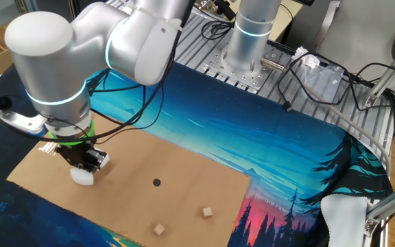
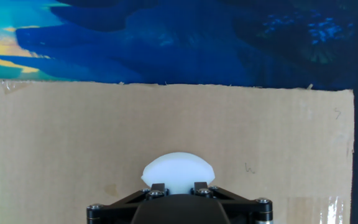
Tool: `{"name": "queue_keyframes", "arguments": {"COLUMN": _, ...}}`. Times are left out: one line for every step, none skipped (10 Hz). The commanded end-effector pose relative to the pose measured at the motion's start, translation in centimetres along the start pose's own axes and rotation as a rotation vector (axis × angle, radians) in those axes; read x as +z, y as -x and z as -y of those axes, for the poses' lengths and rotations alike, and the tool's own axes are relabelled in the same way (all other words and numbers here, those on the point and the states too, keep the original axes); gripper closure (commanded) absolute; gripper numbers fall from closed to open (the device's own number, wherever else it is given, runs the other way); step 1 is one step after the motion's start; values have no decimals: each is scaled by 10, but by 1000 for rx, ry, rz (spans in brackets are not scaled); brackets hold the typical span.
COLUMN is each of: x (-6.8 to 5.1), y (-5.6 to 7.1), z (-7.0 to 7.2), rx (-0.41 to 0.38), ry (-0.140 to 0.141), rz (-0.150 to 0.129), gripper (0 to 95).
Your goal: Clean the tabletop with a sponge
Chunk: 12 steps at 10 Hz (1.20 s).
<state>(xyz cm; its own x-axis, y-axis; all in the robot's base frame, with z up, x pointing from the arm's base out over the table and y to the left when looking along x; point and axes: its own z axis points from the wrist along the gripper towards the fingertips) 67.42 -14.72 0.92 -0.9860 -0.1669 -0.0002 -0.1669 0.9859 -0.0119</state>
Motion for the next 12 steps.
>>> {"name": "queue_keyframes", "arguments": {"x": -1, "y": -3, "z": -10, "rx": 16, "ry": 2, "rz": -10, "gripper": 950}}
{"name": "queue_keyframes", "arguments": {"x": -4, "y": -6, "z": -20, "rx": 35, "ry": -1, "rz": -17, "gripper": 950}}
{"name": "queue_keyframes", "arguments": {"x": -1, "y": -8, "z": -26, "rx": 46, "ry": 0, "rz": -13, "gripper": 950}}
{"name": "queue_keyframes", "arguments": {"x": 3, "y": -11, "z": -32, "rx": 59, "ry": 0, "rz": -5, "gripper": 950}}
{"name": "queue_keyframes", "arguments": {"x": 7, "y": -17, "z": -40, "rx": 71, "ry": -3, "rz": 0, "gripper": 950}}
{"name": "queue_keyframes", "arguments": {"x": 3, "y": -17, "z": -39, "rx": 68, "ry": -3, "rz": -7, "gripper": 950}}
{"name": "queue_keyframes", "arguments": {"x": 1, "y": -17, "z": -39, "rx": 68, "ry": 2, "rz": -9, "gripper": 950}}
{"name": "queue_keyframes", "arguments": {"x": 4, "y": -18, "z": -42, "rx": 72, "ry": 1, "rz": -9, "gripper": 950}}
{"name": "queue_keyframes", "arguments": {"x": 5, "y": -19, "z": -43, "rx": 74, "ry": 1, "rz": -9, "gripper": 950}}
{"name": "queue_keyframes", "arguments": {"x": 4, "y": -20, "z": -44, "rx": 72, "ry": -1, "rz": -20, "gripper": 950}}
{"name": "queue_keyframes", "arguments": {"x": 2, "y": -21, "z": -44, "rx": 72, "ry": 0, "rz": -19, "gripper": 950}}
{"name": "queue_keyframes", "arguments": {"x": 0, "y": -20, "z": -45, "rx": 76, "ry": 6, "rz": -23, "gripper": 950}}
